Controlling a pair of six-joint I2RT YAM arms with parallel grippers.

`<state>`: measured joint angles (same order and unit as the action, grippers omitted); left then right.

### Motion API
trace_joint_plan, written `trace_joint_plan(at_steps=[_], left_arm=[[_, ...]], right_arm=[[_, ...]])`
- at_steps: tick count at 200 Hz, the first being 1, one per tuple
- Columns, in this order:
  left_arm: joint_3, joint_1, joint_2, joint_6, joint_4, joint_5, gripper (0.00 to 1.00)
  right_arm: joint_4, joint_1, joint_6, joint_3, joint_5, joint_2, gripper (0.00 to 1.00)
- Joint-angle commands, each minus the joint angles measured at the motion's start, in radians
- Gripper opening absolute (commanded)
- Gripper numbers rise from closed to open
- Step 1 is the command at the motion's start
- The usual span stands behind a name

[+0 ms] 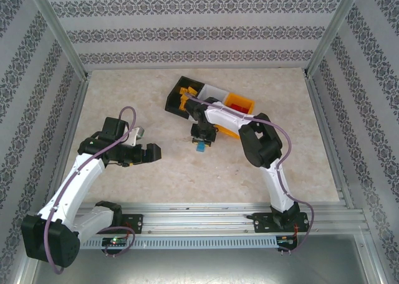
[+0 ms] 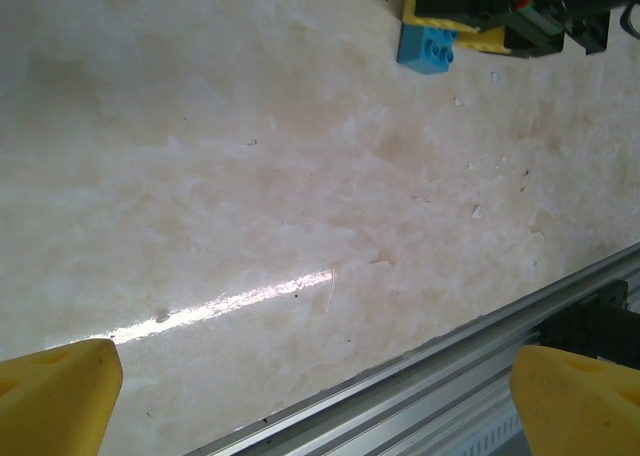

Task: Sort the legos into containers by color

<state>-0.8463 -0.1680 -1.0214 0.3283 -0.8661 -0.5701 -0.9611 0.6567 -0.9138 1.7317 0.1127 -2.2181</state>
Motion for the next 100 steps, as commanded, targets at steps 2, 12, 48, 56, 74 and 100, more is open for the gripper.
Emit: trace_joint_plan(at_steps=[2,12,48,56,74,100], left_arm=[[0.009,0.013,-0.004,-0.011,0.026,0.015,1.0],[0.01,0.013,-0.005,-0.01,0.027,0.018,1.0],[0.011,0.014,-0.015,-0.01,0.026,0.017,1.0],[0.011,0.013,-0.018,-0.009,0.024,0.015,1.0],[0.012,0.012,-0.024,-0.009,0.022,0.014,1.0],[0.013,0.012,-0.033,-0.008,0.024,0.02,1.0]], right_arm=[[0.012,0.004,-0.018,-0.095,-0.005,0.091,0.23],[0.023,0.005,-0.025,-0.137,-0.003,0.128,0.23],[0.041,0.004,-0.035,-0.276,-0.014,0.267,0.23],[0.041,0.003,-0.034,-0.299,-0.018,0.296,0.22],[0.03,-0.003,-0.031,-0.335,-0.031,0.36,0.23],[-0.002,-0.02,-0.027,-0.351,-0.048,0.441,0.22]])
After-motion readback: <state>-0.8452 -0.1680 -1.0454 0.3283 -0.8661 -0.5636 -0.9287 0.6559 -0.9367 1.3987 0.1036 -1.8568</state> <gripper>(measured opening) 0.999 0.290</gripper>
